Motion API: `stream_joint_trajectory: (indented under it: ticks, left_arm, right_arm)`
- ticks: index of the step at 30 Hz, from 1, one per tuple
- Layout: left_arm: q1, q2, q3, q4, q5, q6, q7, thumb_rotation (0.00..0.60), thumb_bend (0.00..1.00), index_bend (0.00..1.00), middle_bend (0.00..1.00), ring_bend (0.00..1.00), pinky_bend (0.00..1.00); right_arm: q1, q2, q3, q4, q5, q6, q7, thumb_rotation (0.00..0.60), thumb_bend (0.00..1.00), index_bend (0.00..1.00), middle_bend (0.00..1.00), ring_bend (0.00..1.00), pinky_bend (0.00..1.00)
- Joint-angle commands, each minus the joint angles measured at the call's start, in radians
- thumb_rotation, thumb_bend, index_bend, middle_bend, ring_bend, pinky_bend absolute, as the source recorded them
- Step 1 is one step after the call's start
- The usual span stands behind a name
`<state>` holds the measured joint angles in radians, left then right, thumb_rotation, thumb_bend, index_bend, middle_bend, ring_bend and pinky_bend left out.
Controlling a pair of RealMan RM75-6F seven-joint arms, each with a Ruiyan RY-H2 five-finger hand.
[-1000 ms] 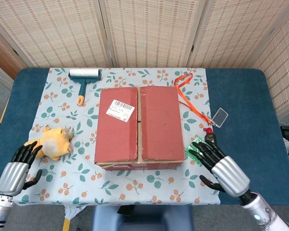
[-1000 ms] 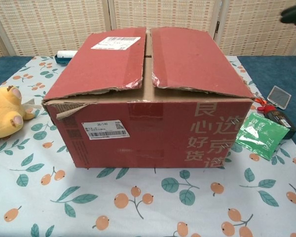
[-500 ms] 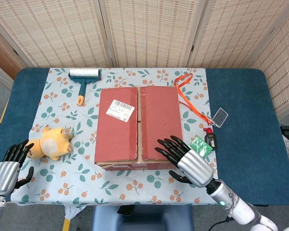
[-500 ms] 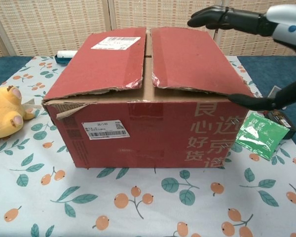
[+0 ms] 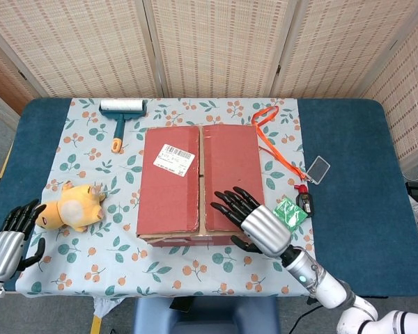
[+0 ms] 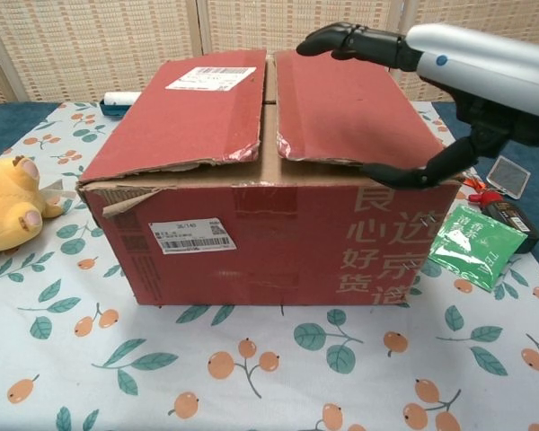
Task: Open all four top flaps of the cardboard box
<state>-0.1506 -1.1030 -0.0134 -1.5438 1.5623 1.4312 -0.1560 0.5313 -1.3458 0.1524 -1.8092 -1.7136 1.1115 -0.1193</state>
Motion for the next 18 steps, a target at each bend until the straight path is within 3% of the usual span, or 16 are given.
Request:
stream_joint_trajectory:
  ticks: [1, 18]
  left_arm:
    - [-0.001, 0.003, 0.002, 0.005, 0.001, -0.002, -0.012, 0.600, 0.64, 0.00, 0.00, 0.02, 0.01]
    - [0.016, 0.024, 0.002, 0.001, 0.007, 0.039, -0.060, 0.600, 0.64, 0.00, 0.00, 0.02, 0.01]
  right_arm:
    - [0.026, -0.027, 0.014, 0.013, 0.027, -0.020, -0.014, 0.600, 0.41, 0.00, 0.00, 0.00, 0.00]
    - [0.141, -0.147, 0.055, 0.101, 0.117, -0.086, -0.123, 0.600, 0.41, 0.00, 0.00, 0.00, 0.00]
